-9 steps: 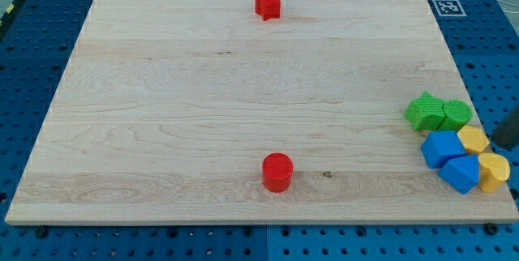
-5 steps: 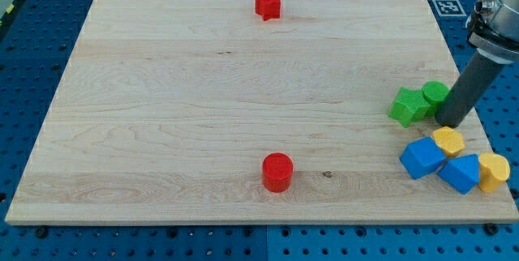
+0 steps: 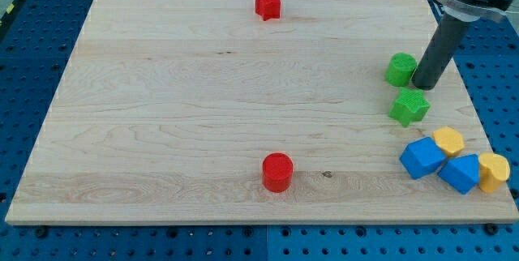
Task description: Drag green circle to the right of red star
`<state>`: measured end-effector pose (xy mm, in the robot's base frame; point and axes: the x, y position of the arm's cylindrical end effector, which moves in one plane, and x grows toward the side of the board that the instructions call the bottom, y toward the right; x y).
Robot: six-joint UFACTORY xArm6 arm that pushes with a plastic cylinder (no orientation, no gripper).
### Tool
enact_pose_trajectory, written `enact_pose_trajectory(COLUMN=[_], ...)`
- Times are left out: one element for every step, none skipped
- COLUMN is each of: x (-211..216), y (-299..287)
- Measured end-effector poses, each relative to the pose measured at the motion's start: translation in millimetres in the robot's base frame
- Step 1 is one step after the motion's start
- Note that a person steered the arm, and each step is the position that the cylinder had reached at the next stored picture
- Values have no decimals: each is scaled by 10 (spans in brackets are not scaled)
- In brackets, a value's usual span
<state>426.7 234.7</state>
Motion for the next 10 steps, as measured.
enact_pose_trajectory(x=[-151,-174,-189,-340,-379,-404,-408,-410,-438,-445], y=[-114,-301,-488,-691,-731,-731,-731,-731,-731,-731])
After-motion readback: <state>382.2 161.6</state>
